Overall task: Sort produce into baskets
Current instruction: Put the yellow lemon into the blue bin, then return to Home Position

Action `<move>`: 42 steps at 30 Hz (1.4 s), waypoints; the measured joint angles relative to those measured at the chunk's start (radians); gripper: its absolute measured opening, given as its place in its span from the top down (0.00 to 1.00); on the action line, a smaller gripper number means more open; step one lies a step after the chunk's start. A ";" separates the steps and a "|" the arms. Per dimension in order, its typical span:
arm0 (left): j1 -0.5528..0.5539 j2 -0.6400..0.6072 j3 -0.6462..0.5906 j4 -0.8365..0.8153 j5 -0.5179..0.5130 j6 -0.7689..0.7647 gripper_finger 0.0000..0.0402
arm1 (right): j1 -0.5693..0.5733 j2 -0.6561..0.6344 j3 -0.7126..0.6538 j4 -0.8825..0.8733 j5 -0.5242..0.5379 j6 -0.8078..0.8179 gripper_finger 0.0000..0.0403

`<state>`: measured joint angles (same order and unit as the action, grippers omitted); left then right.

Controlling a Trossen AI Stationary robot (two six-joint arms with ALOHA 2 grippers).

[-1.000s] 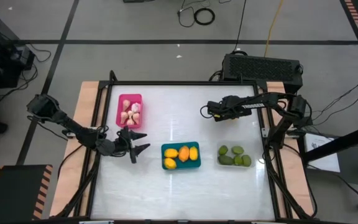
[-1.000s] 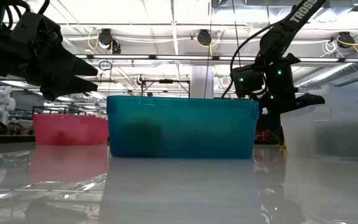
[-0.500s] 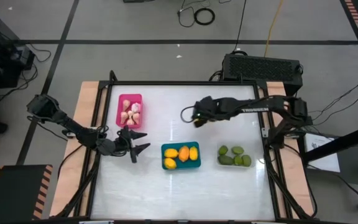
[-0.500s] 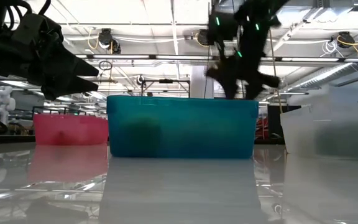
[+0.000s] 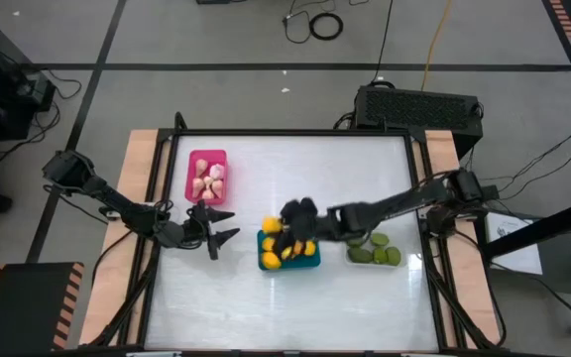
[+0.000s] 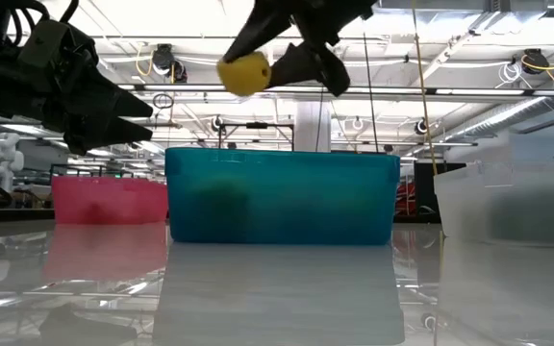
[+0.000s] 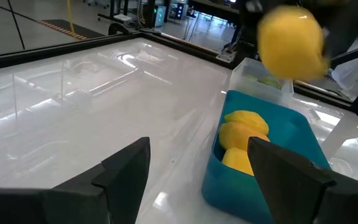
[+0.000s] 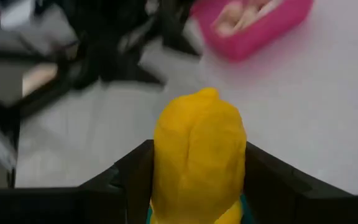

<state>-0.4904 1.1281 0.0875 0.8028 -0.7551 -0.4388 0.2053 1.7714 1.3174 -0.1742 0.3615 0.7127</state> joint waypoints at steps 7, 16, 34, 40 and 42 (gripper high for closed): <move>0.000 0.000 0.000 0.001 0.000 -0.021 0.32 | 0.047 0.094 -0.001 -0.026 0.005 0.023 0.51; 0.000 0.000 0.000 0.002 0.068 -0.023 0.32 | 0.042 0.125 -0.001 -0.044 -0.063 -0.041 0.50; 0.000 0.000 0.000 0.001 0.073 -0.019 0.32 | -0.010 0.125 -0.001 -0.063 -0.174 -0.096 0.28; 0.000 0.000 0.000 0.001 0.116 -0.018 0.32 | -0.023 0.068 -0.001 -0.117 -0.184 -0.158 0.28; 0.000 0.000 0.000 0.003 0.120 -0.019 0.32 | -0.027 0.037 -0.001 -0.144 -0.170 -0.206 0.28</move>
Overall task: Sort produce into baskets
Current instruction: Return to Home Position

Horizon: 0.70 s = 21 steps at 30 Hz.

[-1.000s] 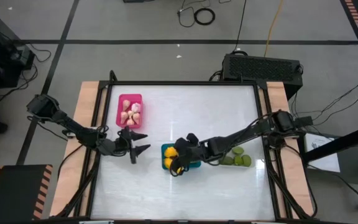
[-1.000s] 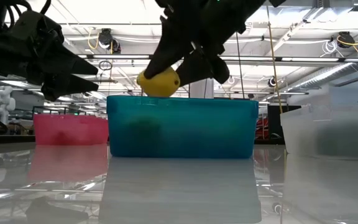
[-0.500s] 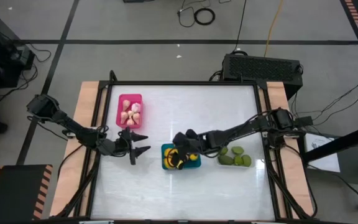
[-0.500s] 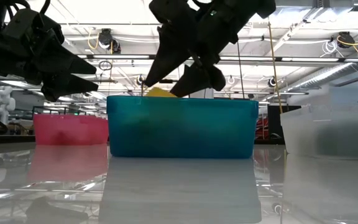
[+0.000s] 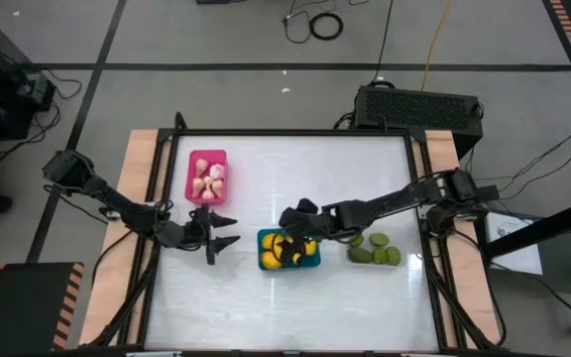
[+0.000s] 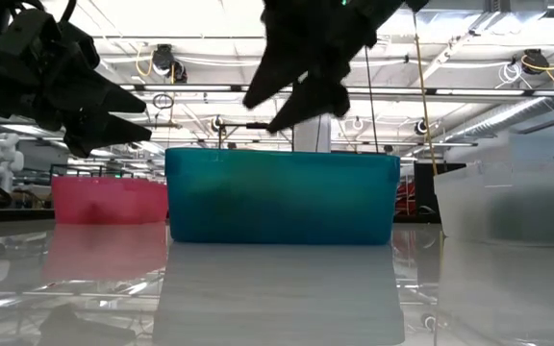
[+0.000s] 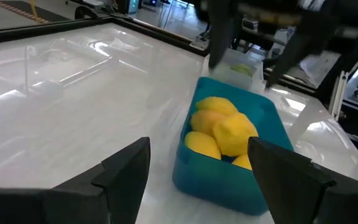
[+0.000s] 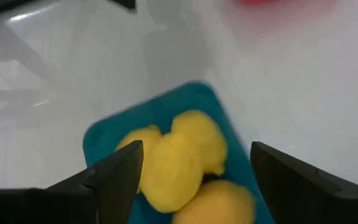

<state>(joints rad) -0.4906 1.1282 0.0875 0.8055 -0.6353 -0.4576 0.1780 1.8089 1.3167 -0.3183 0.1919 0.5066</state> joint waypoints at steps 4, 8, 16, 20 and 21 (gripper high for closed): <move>0.000 0.000 0.000 0.006 0.000 -0.002 0.32 | -0.002 -0.092 0.000 -0.064 0.082 -0.125 0.30; -0.003 0.000 0.000 0.012 0.024 -0.008 0.32 | -0.002 -0.192 0.000 -0.146 0.159 -0.237 0.32; 0.078 -0.001 0.000 0.284 0.101 0.135 0.32 | -0.002 -0.387 0.000 -0.317 0.244 -0.392 0.36; 0.185 -0.041 0.000 0.369 0.249 0.203 0.32 | -0.001 -0.468 0.000 -0.419 0.262 -0.380 0.37; 0.217 -0.061 0.001 0.364 0.294 0.202 0.32 | 0.002 -0.482 0.000 -0.447 0.263 -0.363 0.38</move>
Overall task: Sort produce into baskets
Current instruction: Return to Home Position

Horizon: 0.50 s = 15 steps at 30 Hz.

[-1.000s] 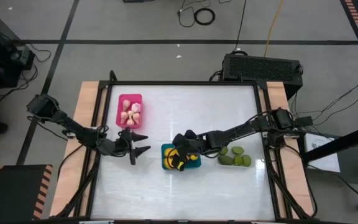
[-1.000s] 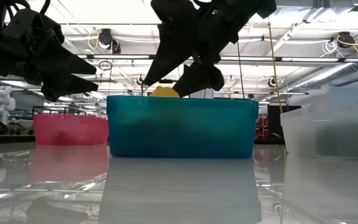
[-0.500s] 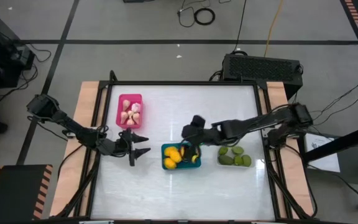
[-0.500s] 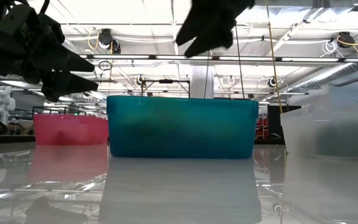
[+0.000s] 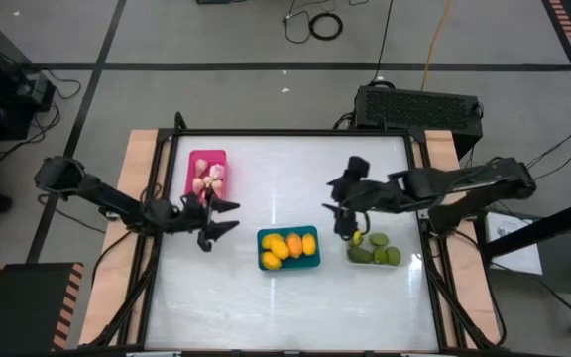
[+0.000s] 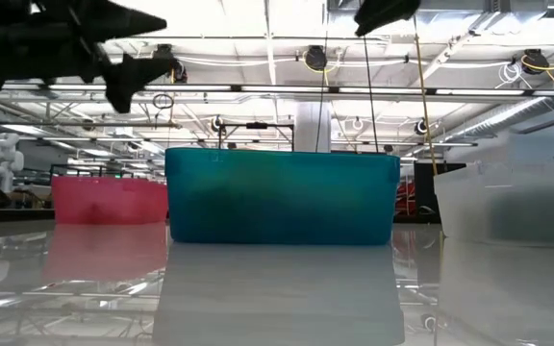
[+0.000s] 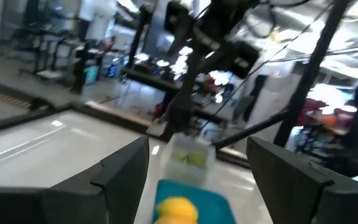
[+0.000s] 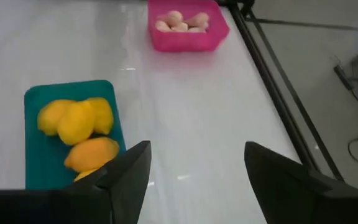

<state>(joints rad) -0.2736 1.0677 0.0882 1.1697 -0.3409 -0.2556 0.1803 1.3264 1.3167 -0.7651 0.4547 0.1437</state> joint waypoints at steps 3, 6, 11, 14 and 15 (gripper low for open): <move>0.097 -0.080 0.001 -0.038 0.161 -0.018 0.32 | 0.025 -0.047 -0.014 -0.053 0.054 0.058 0.38; 0.191 -0.185 0.002 -0.113 0.299 -0.028 0.32 | 0.070 -0.118 -0.096 -0.044 0.167 0.108 0.39; 0.316 -0.382 0.002 -0.339 0.352 -0.051 0.32 | 0.137 -0.275 -0.354 0.081 0.361 0.246 0.41; 0.367 -0.496 0.002 -0.491 0.353 -0.053 0.32 | 0.150 -0.366 -0.536 0.272 0.380 0.270 0.43; 0.380 -0.530 0.002 -0.541 0.353 -0.054 0.32 | 0.149 -0.393 -0.593 0.352 0.376 0.270 0.43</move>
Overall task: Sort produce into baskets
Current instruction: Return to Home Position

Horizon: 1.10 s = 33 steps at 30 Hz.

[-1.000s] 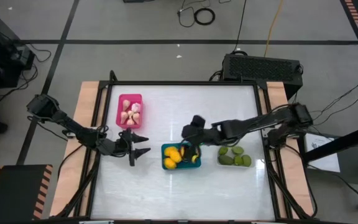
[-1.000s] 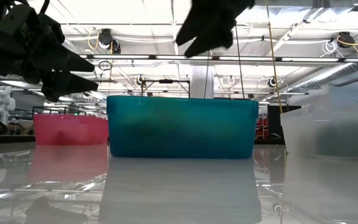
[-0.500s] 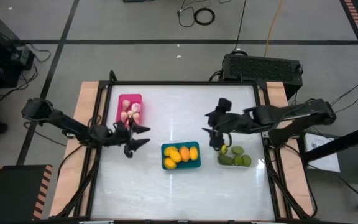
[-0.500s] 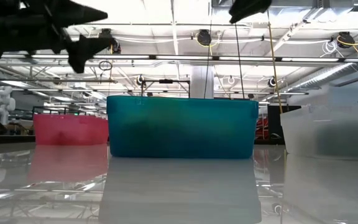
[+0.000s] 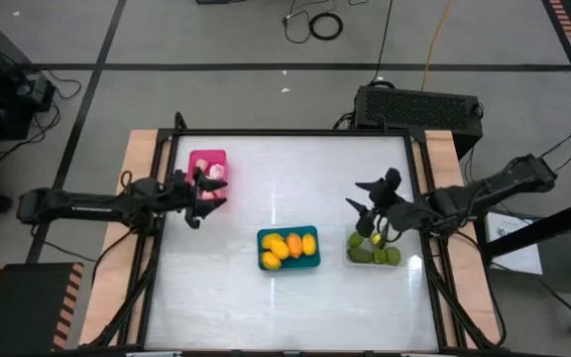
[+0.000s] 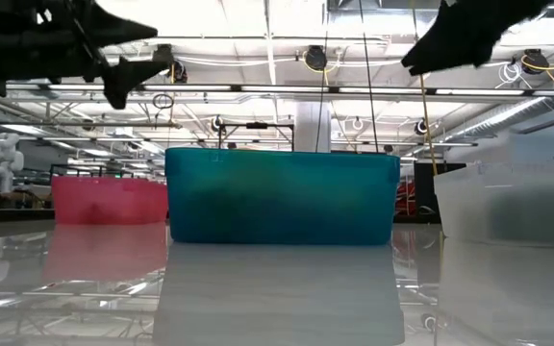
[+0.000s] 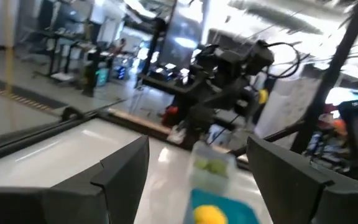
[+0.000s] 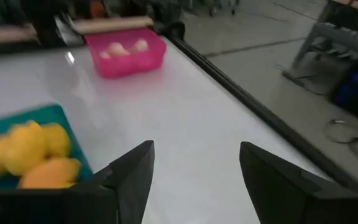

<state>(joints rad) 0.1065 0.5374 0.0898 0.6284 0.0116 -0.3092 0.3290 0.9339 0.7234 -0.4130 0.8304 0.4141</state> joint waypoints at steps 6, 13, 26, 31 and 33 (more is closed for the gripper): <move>0.049 -0.161 0.057 -0.362 -0.019 0.008 0.32 | -0.002 -0.082 -0.239 0.421 -0.068 -0.059 0.45; 0.057 -0.220 0.060 -0.535 -0.049 0.009 0.32 | -0.002 -0.083 -0.369 0.599 -0.071 -0.056 0.50; 0.055 -0.220 -0.004 -0.570 -0.112 0.052 0.32 | -0.028 -0.083 -0.531 0.760 -0.170 -0.030 0.65; 0.056 -0.220 -0.016 -0.529 -0.145 0.078 0.32 | -0.116 -0.094 -0.532 0.784 -0.304 -0.179 0.73; 0.056 -0.220 -0.016 -0.530 -0.152 0.080 0.32 | -0.167 -0.124 -0.532 0.772 -0.394 -0.224 0.76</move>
<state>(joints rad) 0.1623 0.3172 0.0734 0.0988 -0.1404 -0.2287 0.1618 0.8098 0.1917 0.3591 0.4363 0.1901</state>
